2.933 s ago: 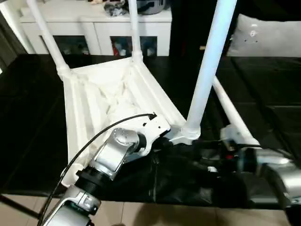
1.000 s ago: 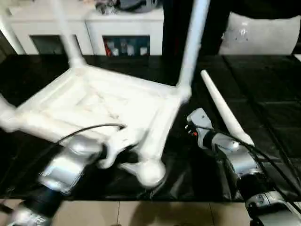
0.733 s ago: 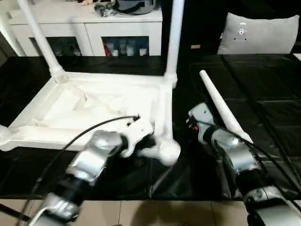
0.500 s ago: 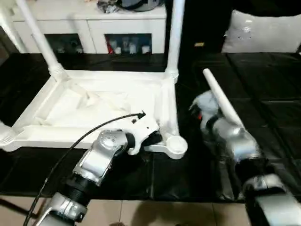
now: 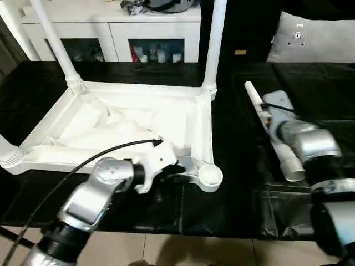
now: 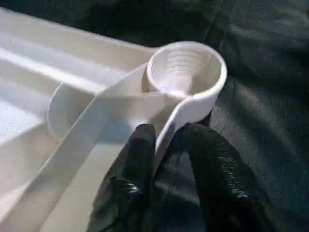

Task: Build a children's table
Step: Pick table leg

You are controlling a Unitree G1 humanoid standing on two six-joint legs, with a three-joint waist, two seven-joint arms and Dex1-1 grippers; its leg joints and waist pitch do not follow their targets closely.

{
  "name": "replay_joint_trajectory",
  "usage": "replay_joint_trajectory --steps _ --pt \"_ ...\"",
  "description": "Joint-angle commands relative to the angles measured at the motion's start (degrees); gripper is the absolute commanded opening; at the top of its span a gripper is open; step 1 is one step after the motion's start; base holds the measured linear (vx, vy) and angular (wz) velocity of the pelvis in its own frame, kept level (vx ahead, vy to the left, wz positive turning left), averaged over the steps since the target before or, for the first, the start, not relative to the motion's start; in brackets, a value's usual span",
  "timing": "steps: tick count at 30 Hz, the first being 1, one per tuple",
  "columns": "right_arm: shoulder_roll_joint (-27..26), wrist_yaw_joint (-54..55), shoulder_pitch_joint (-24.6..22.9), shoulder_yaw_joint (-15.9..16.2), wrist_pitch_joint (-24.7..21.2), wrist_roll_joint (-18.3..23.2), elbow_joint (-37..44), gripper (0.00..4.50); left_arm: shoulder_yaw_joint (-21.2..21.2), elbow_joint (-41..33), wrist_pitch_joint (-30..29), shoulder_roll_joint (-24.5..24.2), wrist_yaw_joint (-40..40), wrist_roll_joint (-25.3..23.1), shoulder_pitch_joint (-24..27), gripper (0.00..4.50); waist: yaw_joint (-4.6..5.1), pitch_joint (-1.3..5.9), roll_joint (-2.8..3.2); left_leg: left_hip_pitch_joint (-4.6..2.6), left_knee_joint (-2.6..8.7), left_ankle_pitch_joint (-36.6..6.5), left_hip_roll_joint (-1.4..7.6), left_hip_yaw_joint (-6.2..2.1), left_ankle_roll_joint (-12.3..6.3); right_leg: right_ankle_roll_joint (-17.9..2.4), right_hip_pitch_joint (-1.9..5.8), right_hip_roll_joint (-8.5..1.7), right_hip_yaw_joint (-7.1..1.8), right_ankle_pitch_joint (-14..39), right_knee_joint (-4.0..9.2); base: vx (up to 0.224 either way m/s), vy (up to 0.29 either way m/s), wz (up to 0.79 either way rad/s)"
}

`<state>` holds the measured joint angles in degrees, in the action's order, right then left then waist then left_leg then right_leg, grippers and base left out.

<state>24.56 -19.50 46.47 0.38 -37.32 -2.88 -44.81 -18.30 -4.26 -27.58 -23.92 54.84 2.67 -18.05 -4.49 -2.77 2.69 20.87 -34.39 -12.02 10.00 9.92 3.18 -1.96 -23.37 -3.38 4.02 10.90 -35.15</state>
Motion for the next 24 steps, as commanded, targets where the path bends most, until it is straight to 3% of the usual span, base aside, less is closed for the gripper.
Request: replay_joint_trajectory --steps 1,4,5,8,12,20,24 --pt "0.49 -2.03 0.34 0.65 -4.54 -0.52 0.78 4.5 0.87 -1.82 -0.89 -0.55 0.25 0.44 -0.06 1.63 0.04 3.54 -1.08 -0.14 3.29 -4.1 2.44 -0.59 -2.4 -11.72 3.7 -4.24 -2.86 9.61 4.01 0.0 0.0 0.0" --pt "1.76 -3.44 -0.44 0.54 -8.55 -0.12 1.18 4.5 0.99 -2.79 -1.63 -1.16 0.07 0.74 0.21 1.72 -0.16 3.7 -0.86 -0.01 3.12 -2.43 2.53 -0.67 -2.86 -12.35 3.8 -4.3 -2.85 7.26 3.6 0.0 0.0 0.0" --pt "1.94 -3.44 -0.53 0.43 -8.9 -0.06 1.2 4.12 0.98 -2.93 -1.75 -1.23 0.03 0.77 0.24 1.84 -0.18 3.69 -0.9 0.0 3.06 -2.29 2.49 -0.61 -3.04 -12.56 3.74 -4.28 -2.84 6.77 3.6 0.0 0.0 0.0" --pt "2.91 -3.35 -0.9 -1.21 -11.33 1.9 1.12 4.09 0.23 -3.83 -2.5 -2.04 0.09 0.86 0.62 2.07 -0.33 3.7 -0.59 -0.08 2.99 -2.72 2.43 -0.58 -2.95 -12.54 3.72 -4.37 -2.84 7.45 3.7 0.0 0.0 0.0" --pt "3.37 -6.0 -1.85 -1.57 -14.42 3.14 1.9 3.66 -0.16 -3.67 -2.79 -1.98 -0.09 0.75 0.09 2.38 -0.58 3.66 -0.49 -0.12 2.95 -3.32 2.48 -0.53 -2.89 -12.27 3.57 -4.21 -2.76 8.32 3.91 0.0 0.0 0.0" --pt "5.29 -10.25 -4.88 0.41 -19.7 4.27 6.26 2.97 -0.55 -4.71 -3.7 -2.23 -0.26 1.16 0.12 3.0 -0.85 3.7 -0.93 -0.04 2.92 -2.74 2.49 -0.62 -2.75 -11.66 3.73 -4.34 -2.81 8.91 3.83 0.0 0.0 0.0" --pt "5.73 -10.61 -6.49 -0.03 -19.68 4.42 5.06 2.71 -0.75 -4.81 -4.08 -2.22 -0.43 1.32 0.1 3.32 -0.79 3.63 -0.94 -0.05 2.91 -3.14 2.42 -0.56 -2.65 -11.44 3.61 -4.34 -2.79 10.38 4.1 0.0 0.0 0.0"
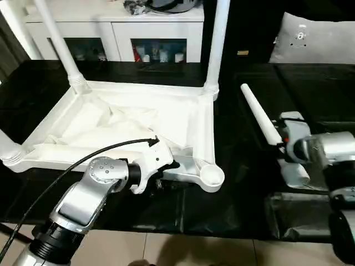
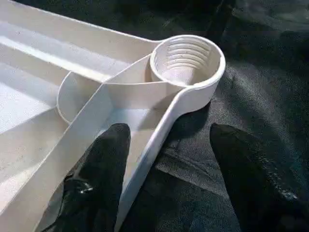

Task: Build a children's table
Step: Pick table leg

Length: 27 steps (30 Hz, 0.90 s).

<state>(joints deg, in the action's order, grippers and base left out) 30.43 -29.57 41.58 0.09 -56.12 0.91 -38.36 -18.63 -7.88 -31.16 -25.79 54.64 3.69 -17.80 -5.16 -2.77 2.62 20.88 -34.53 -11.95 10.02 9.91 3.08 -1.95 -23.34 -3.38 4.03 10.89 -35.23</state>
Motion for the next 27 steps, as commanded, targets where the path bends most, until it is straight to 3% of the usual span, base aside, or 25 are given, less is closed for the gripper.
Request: replay_joint_trajectory --steps 1,10,11,14,15,16,18,19,20,21,23,24,25,27 --pt "-0.3 -0.7 -1.74 -0.28 -0.81 0.99 -1.84 2.63 -0.32 -1.12 -0.5 -0.22 -0.36 0.38 -0.2 3.36 -0.17 3.62 -0.86 -0.13 3.07 -3.46 2.42 -0.58 -2.44 -11.33 3.56 -4.37 -2.81 11.0 4.21 0.0 0.0 0.0" --pt "-0.64 -0.82 -3.29 -1.84 -0.07 2.16 -0.08 1.94 0.18 -0.75 -0.8 -0.03 -0.89 0.96 -0.59 3.96 -0.09 3.44 -1.01 -0.4 3.28 -5.31 2.41 -0.67 -1.74 -10.17 3.56 -4.39 -2.72 14.6 4.65 0.0 0.0 0.0" --pt "-1.43 0.36 -3.68 -4.86 1.94 3.78 1.27 1.9 0.9 -0.58 -0.67 0.29 -1.22 1.5 -0.53 4.17 -0.19 3.42 -0.7 -0.47 3.31 -5.61 2.41 -0.73 -1.58 -10.03 3.51 -4.47 -2.75 15.05 4.7 0.0 0.0 0.0" --pt "-2.42 1.73 -3.85 -8.83 4.06 5.96 2.96 1.84 2.91 0.32 -0.28 2.01 -3.8 1.91 -1.05 4.28 -0.12 3.44 -0.72 -0.5 3.41 -5.92 2.37 -0.81 -1.35 -9.76 3.54 -4.41 -2.7 15.0 4.76 0.0 0.0 0.0" --pt "-3.83 2.99 -4.19 -13.51 7.75 8.81 5.24 1.84 5.75 1.9 0.68 4.77 -8.17 2.04 -2.28 4.4 0.08 3.42 -0.91 -0.31 3.36 -6.18 2.26 -0.75 -1.28 -9.67 3.74 -4.4 -2.69 15.09 4.84 0.0 0.0 0.0" --pt "-3.83 2.99 -4.19 -13.51 7.75 8.81 5.24 1.84 5.75 1.9 0.68 4.77 -8.17 2.04 -2.28 4.47 0.01 3.44 -0.74 -0.35 3.31 -6.27 2.24 -0.67 -1.32 -9.44 3.74 -4.48 -2.77 15.16 5.03 0.0 0.0 0.0" --pt "-6.49 4.09 -4.49 -19.76 12.3 13.33 9.08 1.84 9.54 3.93 2.72 8.32 -12.69 3.57 -4.16 4.5 0.08 3.58 -0.9 -0.08 3.28 -5.5 2.06 -0.7 -2.05 -9.02 3.82 -4.36 -2.61 14.61 5.05 0.0 0.0 0.0" --pt "-6.49 4.09 -4.49 -19.76 12.3 13.33 9.08 1.84 9.54 3.93 2.72 8.32 -12.69 3.57 -4.16 4.5 -0.11 3.87 -1.03 -0.21 3.21 -4.76 2.09 -0.82 -2.41 -9.1 3.96 -4.52 -2.6 13.86 4.81 0.0 0.0 0.0" --pt "-7.53 4.02 -4.54 -21.24 14.85 14.76 10.6 1.84 10.63 4.38 2.25 9.35 -13.81 4.27 -4.98 4.5 -0.17 3.87 -0.97 0.03 3.26 -3.86 2.05 -0.92 -2.68 -9.23 4.03 -4.42 -2.52 13.14 4.66 0.0 0.0 0.0" --pt "-9.03 3.82 -4.76 -22.86 19.44 16.43 12.56 1.84 11.4 4.92 3.09 10.29 -16.03 3.77 -5.96 4.5 -0.24 3.79 -0.7 -0.18 3.13 -3.79 2.1 -0.7 -3.11 -9.34 3.58 -4.37 -2.6 12.9 4.78 0.0 0.0 0.0" --pt "-10.36 2.51 -4.94 -24.29 23.49 18.3 14.06 1.84 12.16 5.57 6.52 11.73 -18.6 3.36 -6.87 4.5 -0.27 4.0 -1.24 0.03 3.07 -2.78 2.12 -0.69 -3.85 -9.13 3.77 -4.35 -2.58 11.2 4.51 0.0 0.0 0.0" --pt "-11.99 2.98 -4.43 -26.4 27.01 20.19 14.72 1.84 13.24 6.47 8.93 13.81 -21.26 3.41 -8.67 4.5 -0.43 4.0 -1.05 0.0 3.05 -2.33 2.16 -0.69 -4.6 -9.2 3.54 -4.26 -2.55 10.71 4.49 0.0 0.0 0.0" --pt "-12.09 3.0 -4.39 -26.51 27.24 20.28 14.76 1.84 13.34 6.53 9.01 13.95 -21.39 3.45 -8.81 4.5 -0.57 4.22 -0.8 -0.24 2.96 -1.9 2.35 -0.68 -4.78 -9.71 3.45 -4.38 -2.55 9.88 4.35 0.0 0.0 0.0" --pt "-13.83 -1.1 -4.61 -27.21 25.48 24.12 17.81 1.84 16.86 8.21 7.79 17.68 -26.66 4.58 -12.5 4.5 -0.56 4.16 -0.91 0.12 2.91 -0.47 2.34 -0.74 -5.55 -10.68 3.59 -4.19 -2.52 6.84 4.0 0.0 0.0 0.0"
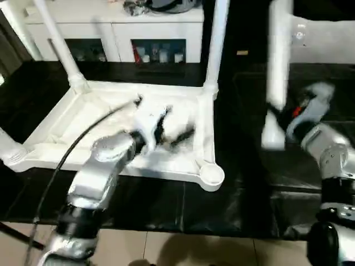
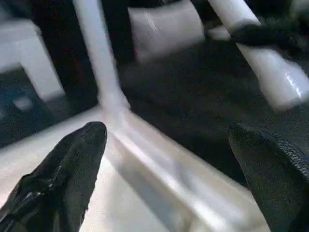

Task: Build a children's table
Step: Pick table leg

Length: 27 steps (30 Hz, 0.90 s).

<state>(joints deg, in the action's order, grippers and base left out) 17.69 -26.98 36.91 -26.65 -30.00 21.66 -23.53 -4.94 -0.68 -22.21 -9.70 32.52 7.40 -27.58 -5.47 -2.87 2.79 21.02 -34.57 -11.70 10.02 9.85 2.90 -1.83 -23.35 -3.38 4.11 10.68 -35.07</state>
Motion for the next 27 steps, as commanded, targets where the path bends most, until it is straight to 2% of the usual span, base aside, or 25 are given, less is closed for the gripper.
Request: replay_joint_trajectory --steps 1,2,4,5,6,7,8,9,10,14,18,22,24,27 --pt "-1.59 -5.36 -0.28 -0.27 -0.9 4.5 4.17 1.84 4.28 1.49 -2.45 2.64 -6.49 1.1 -3.86 4.5 -0.16 4.31 -1.49 -0.04 2.91 -0.83 2.34 -0.56 -5.6 -11.18 3.73 -4.16 -2.58 6.27 3.68 0.0 0.0 0.0" --pt "-2.17 -7.83 -0.9 0.25 -0.89 5.9 5.73 1.84 5.52 1.87 -4.86 3.64 -7.23 2.52 -5.27 4.5 -0.31 4.35 -1.35 0.08 2.73 -0.7 2.24 -0.6 -6.29 -11.69 3.9 -4.26 -2.61 4.99 3.46 0.0 0.0 0.0" --pt "-3.56 -12.42 -2.53 1.22 -3.49 9.68 9.44 1.84 7.73 2.94 -5.63 5.57 -5.91 7.19 -8.12 4.5 -0.66 4.23 -2.1 0.52 2.78 0.72 2.1 -0.66 -7.84 -11.65 4.1 -4.55 -2.51 5.39 3.56 0.0 0.0 0.0" --pt "-4.87 -14.97 -3.61 1.55 -5.42 12.93 12.02 1.84 9.03 3.85 -5.37 6.83 -5.03 10.16 -9.92 4.5 -0.92 4.29 -1.95 0.51 2.73 1.12 2.1 -0.69 -8.06 -11.49 4.11 -4.64 -2.5 5.74 3.59 0.0 0.0 0.0" --pt "-5.41 -15.88 -3.99 1.63 -6.07 14.26 12.97 1.84 9.53 4.18 -5.71 7.31 -4.81 11.26 -10.57 4.5 -1.22 4.36 -1.83 0.21 2.62 1.35 2.28 -0.65 -8.55 -11.51 3.77 -4.68 -2.58 6.0 3.62 0.0 0.0 0.0" --pt "-6.0 -17.48 -4.89 2.63 -7.16 16.39 14.68 1.84 10.47 4.75 -6.43 8.57 -5.43 13.25 -11.66 4.5 -1.06 4.34 -2.1 0.42 2.68 1.91 2.3 -0.72 -8.79 -11.34 3.81 -4.52 -2.45 6.07 3.58 0.0 0.0 0.0" --pt "-6.0 -17.48 -4.89 2.63 -7.16 16.39 14.68 1.84 10.47 4.75 -6.43 8.57 -5.43 13.25 -11.66 4.5 -1.2 4.31 -2.0 0.26 2.58 1.87 2.25 -0.62 -8.81 -11.22 3.69 -4.5 -2.5 6.29 3.65 0.0 0.0 0.0" --pt "-6.67 -19.9 -6.29 4.59 -8.51 18.87 17.05 1.84 11.74 5.24 -8.22 10.72 -6.29 16.56 -13.03 4.5 -1.38 4.32 -1.93 0.31 2.54 2.17 2.29 -0.66 -8.78 -11.29 3.75 -4.59 -2.56 6.24 3.58 0.0 0.0 0.0" --pt "-6.91 -20.52 -6.85 5.5 -8.8 19.69 17.82 1.84 11.79 5.17 -8.87 11.59 -6.27 17.77 -13.34 4.5 -1.63 4.35 -1.95 0.27 2.54 2.17 2.44 -0.72 -8.8 -11.45 3.64 -4.64 -2.55 6.21 3.6 0.0 0.0 0.0" --pt "-7.7 -21.6 -8.16 7.3 -9.92 20.73 19.7 1.84 11.36 4.16 -10.5 14.02 -5.92 19.09 -13.41 4.5 -1.69 4.11 -2.07 0.37 2.7 0.87 2.49 -0.69 -8.03 -10.57 3.47 -4.67 -2.53 9.09 4.01 0.0 0.0 0.0" --pt "-8.23 -22.85 -9.93 9.46 -12.04 21.26 21.86 1.84 10.84 3.71 -11.96 15.55 -6.36 20.48 -13.41 4.5 -1.92 4.01 -2.07 0.37 2.9 -0.05 2.43 -0.78 -6.16 -8.37 3.54 -4.7 -2.62 12.02 4.42 0.0 0.0 0.0" --pt "-8.28 -22.57 -11.06 10.74 -12.67 22.05 23.09 1.84 11.37 3.8 -12.44 15.98 -6.72 22.61 -13.61 4.5 -2.0 4.07 -2.11 0.44 2.89 0.42 2.36 -0.83 -5.87 -8.02 3.54 -4.71 -2.62 11.05 4.36 0.0 0.0 0.0" --pt "-8.06 -22.67 -12.16 13.1 -11.5 20.91 23.51 1.84 11.88 3.68 -12.88 16.32 -6.97 23.64 -13.71 4.5 -2.0 4.1 -2.26 0.51 2.87 0.5 2.35 -0.82 -5.68 -8.07 3.6 -4.7 -2.63 10.74 4.28 0.0 0.0 0.0" --pt "-7.99 -22.63 -12.8 15.07 -10.74 19.06 23.91 1.84 11.48 3.54 -12.62 16.34 -6.86 22.93 -13.48 4.5 -2.01 4.05 -2.12 0.54 2.87 0.52 2.38 -0.86 -5.61 -7.52 3.51 -4.71 -2.65 11.27 4.41 0.0 0.0 0.0"
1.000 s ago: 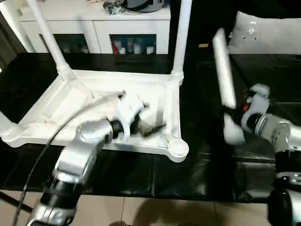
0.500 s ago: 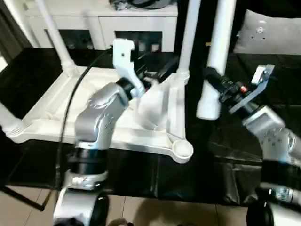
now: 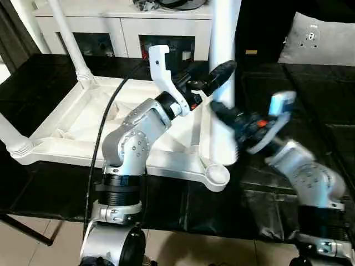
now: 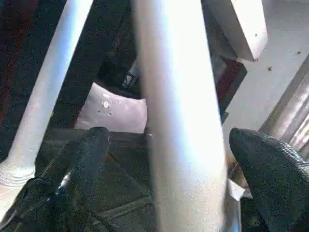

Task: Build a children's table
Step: Pick table leg

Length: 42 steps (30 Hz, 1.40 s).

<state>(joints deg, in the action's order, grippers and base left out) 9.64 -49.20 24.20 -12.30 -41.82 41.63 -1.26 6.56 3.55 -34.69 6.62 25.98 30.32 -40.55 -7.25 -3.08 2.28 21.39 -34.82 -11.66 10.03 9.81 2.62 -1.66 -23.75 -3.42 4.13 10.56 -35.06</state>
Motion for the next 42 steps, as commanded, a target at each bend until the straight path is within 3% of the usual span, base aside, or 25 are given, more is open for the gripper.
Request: replay_joint_trajectory --steps 1,2,6,10,12,13,21,25,32,40,41,42 --pt "-0.09 0.02 -0.28 1.52 1.81 -2.09 1.7 1.84 -0.09 -0.79 0.02 0.18 -0.48 -0.18 -0.38 4.5 -0.24 4.22 -1.53 0.16 3.18 0.29 2.4 -0.86 -5.13 -7.49 3.86 -4.67 -2.66 11.78 4.44 0.0 0.0 0.0" --pt "-0.72 1.27 -0.36 2.71 4.45 -4.73 1.54 1.84 -0.67 -0.9 0.84 0.27 -0.87 -1.18 -0.16 4.22 -0.21 4.21 -1.57 0.16 3.2 0.12 2.43 -0.86 -4.93 -7.37 3.85 -4.68 -2.66 11.99 4.45 0.0 0.0 0.0" --pt "-5.28 9.39 1.0 4.49 14.61 -12.18 -0.62 1.84 -2.74 -0.44 4.93 1.34 -4.51 -4.87 0.43 4.09 0.06 4.26 -1.54 0.08 3.37 -0.49 2.56 -0.96 -3.39 -6.77 3.63 -4.92 -2.75 12.24 4.39 0.0 0.0 0.0" --pt "-5.02 12.03 1.19 11.7 24.45 -21.56 -2.32 1.84 -4.54 0.75 8.78 2.84 -7.65 -8.17 0.86 3.71 0.38 4.28 -1.33 0.18 3.33 -0.73 2.53 -0.98 -3.34 -6.97 3.76 -4.75 -2.81 9.59 4.15 0.0 0.0 0.0" --pt "-6.39 13.2 1.22 13.13 28.79 -24.16 -3.66 1.84 -4.84 1.72 10.31 3.37 -9.5 -9.86 0.8 3.34 0.56 4.28 -1.35 0.22 3.28 -0.94 2.45 -0.92 -3.67 -7.19 3.73 -4.71 -2.84 8.77 4.11 0.0 0.0 0.0" --pt "-8.46 16.26 1.6 13.51 33.24 -26.85 -5.27 1.84 -3.88 2.77 12.35 4.55 -12.74 -11.16 0.77 3.28 0.71 4.27 -1.38 0.28 3.29 -1.33 2.43 -0.92 -3.74 -7.26 3.75 -4.78 -2.82 8.88 4.17 0.0 0.0 0.0" --pt "-10.7 21.85 2.49 16.4 41.56 -32.97 -9.75 1.84 -4.72 2.88 15.74 3.85 -13.93 -12.85 1.34 2.83 1.16 4.2 -1.27 0.08 3.39 -2.43 2.53 -0.89 -4.19 -8.68 3.68 -4.68 -2.95 7.61 4.0 0.0 0.0 0.0" --pt "-11.32 22.12 2.64 17.04 45.05 -34.56 -12.29 1.84 -5.14 3.22 16.88 3.79 -14.38 -12.48 1.51 2.37 1.11 4.23 -1.23 0.16 3.34 -2.24 2.55 -0.92 -4.97 -9.33 3.76 -4.67 -3.0 6.5 3.78 0.0 0.0 0.0" --pt "-11.16 23.0 3.04 17.08 47.39 -34.98 -14.3 1.84 -5.44 3.58 17.62 3.96 -14.5 -12.32 1.58 1.9 1.19 4.23 -1.07 0.06 3.3 -2.47 2.63 -0.93 -5.42 -9.93 3.72 -4.65 -3.0 6.07 3.69 0.0 0.0 0.0" --pt "-11.41 22.72 3.29 17.23 48.38 -34.97 -15.92 1.84 -5.24 3.66 17.65 3.5 -14.81 -11.69 1.7 1.84 1.4 4.29 -1.15 0.14 3.22 -2.26 2.57 -0.9 -5.95 -10.42 3.86 -4.65 -3.0 5.26 3.58 0.0 0.0 0.0" --pt "-11.06 23.6 3.48 17.24 49.63 -35.85 -16.68 2.4 -5.21 3.72 17.69 3.19 -14.94 -11.51 1.74 1.84 1.4 4.34 -1.29 0.09 3.2 -2.05 2.62 -0.9 -5.95 -10.48 3.8 -4.72 -2.98 5.46 3.52 0.0 0.0 0.0" --pt "-11.18 21.81 3.28 17.06 48.16 -33.97 -16.48 2.54 -5.09 3.88 17.72 2.89 -14.96 -11.53 1.68 1.84 1.48 4.29 -1.3 0.14 3.16 -2.18 2.54 -0.85 -6.1 -10.55 3.82 -4.65 -3.0 5.44 3.56 0.0 0.0 0.0"
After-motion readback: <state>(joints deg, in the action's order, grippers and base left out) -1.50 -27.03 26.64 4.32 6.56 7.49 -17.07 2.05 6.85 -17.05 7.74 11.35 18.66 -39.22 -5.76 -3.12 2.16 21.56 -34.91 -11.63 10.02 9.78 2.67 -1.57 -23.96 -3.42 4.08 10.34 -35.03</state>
